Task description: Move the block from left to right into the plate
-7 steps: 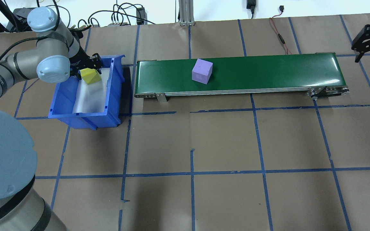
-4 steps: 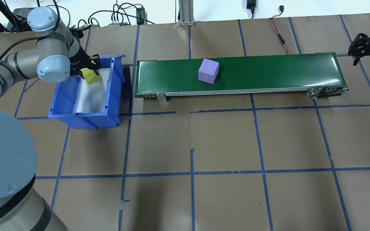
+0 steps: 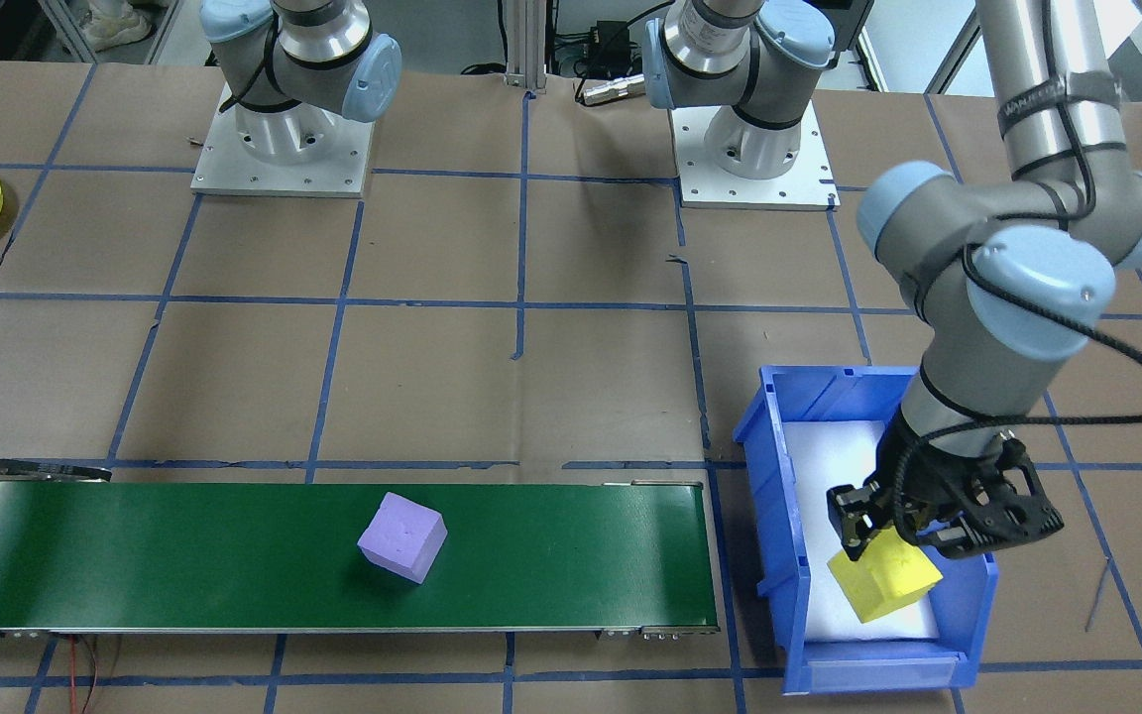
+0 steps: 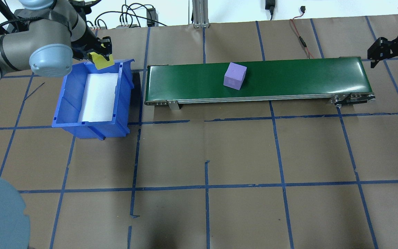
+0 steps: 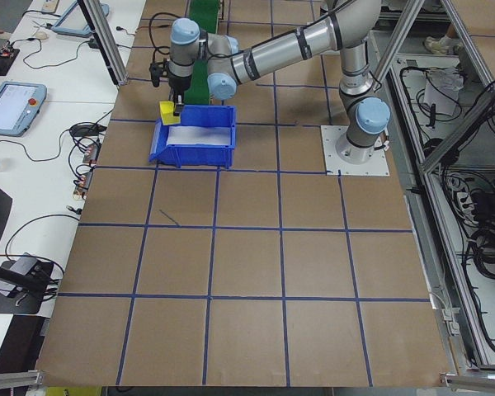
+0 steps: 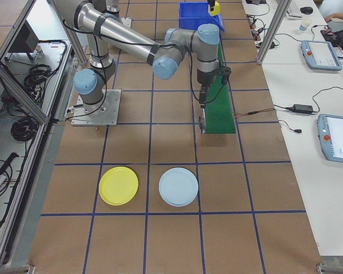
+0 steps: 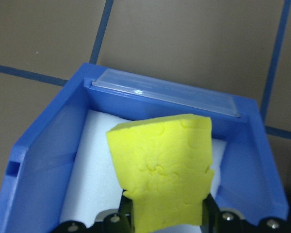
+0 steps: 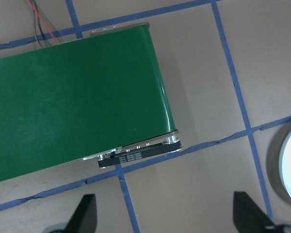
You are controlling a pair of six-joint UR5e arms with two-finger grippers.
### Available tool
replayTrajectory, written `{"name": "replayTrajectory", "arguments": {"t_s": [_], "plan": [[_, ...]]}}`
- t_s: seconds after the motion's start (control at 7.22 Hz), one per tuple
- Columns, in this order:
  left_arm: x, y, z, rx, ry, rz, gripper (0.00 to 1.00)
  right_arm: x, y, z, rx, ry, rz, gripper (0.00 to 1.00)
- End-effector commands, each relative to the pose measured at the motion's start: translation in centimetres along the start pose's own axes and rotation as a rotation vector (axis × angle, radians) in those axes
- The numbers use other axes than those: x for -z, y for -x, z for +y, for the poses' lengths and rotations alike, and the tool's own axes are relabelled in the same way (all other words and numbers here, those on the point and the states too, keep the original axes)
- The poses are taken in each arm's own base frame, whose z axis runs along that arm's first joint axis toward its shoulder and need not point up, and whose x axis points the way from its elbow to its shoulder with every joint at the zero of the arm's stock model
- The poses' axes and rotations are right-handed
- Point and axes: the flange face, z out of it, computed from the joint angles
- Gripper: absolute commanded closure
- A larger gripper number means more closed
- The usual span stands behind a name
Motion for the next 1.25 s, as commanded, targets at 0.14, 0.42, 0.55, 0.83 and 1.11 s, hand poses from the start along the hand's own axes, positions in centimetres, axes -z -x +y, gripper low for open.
{"name": "replayTrajectory", "arguments": {"t_s": [0.14,0.42,0.55,0.83,1.11], "plan": [[3.1,-7.3,3.3,-0.045,-0.017,0.041,0.73,-3.8,-4.9,-2.0,0.097,-0.036,-0.273,0.00],[0.5,-9.0,4.2,-0.031,0.033,0.040,0.73,-6.7,-4.8,-1.5,0.057,0.048,-0.437,0.00],[-1.8,-10.1,4.7,-0.047,0.064,0.036,0.73,-7.7,-4.5,-1.6,0.097,0.029,-0.509,0.00],[-4.7,-12.4,5.5,-0.080,0.074,0.040,0.73,-9.5,-5.3,-1.7,0.070,0.025,-0.611,0.00],[-5.7,-12.8,5.7,-0.080,0.091,0.044,0.73,-10.1,-5.3,-1.0,0.063,0.038,-0.605,0.00]]}}
